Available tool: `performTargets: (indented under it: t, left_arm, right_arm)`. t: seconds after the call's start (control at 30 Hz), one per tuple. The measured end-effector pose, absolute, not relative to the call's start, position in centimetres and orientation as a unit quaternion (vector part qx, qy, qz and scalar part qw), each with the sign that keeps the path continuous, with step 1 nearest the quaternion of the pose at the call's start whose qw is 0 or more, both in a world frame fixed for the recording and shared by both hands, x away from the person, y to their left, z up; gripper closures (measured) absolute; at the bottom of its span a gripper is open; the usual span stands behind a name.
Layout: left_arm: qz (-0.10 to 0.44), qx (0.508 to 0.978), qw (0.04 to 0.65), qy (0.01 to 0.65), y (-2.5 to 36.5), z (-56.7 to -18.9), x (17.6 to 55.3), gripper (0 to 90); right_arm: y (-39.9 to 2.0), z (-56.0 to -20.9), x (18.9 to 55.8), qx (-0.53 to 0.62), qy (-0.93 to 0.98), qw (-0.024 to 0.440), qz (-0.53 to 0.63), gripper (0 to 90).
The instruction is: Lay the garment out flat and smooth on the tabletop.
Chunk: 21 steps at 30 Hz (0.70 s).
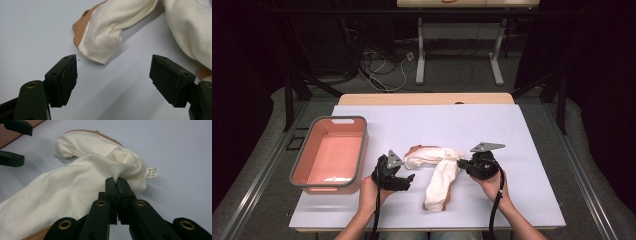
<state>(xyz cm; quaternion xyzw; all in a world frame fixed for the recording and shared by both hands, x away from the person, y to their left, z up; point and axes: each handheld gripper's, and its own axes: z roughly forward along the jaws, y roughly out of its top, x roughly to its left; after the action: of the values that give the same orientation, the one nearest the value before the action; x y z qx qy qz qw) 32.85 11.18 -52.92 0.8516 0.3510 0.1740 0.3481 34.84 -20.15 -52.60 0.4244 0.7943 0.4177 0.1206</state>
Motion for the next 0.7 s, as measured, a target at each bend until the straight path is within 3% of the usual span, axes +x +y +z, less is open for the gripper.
performTargets:
  t: [0.33,0.53,0.7]
  left_arm:
    - [0.169,0.855,0.347,0.345,10.8,-53.1,32.8,17.1]
    - [0.165,0.860,0.345,0.339,10.5,-53.1,32.6,16.5]
    - [0.160,0.864,0.342,0.334,10.4,-53.1,32.6,16.6]
  right_arm:
    - [-18.1,-51.9,35.2,0.412,0.789,0.125,0.438,88.8]
    - [-15.6,-53.5,36.3,0.406,0.807,0.115,0.414,88.5]
    - [-15.3,-54.4,36.4,0.396,0.820,0.121,0.395,78.3]
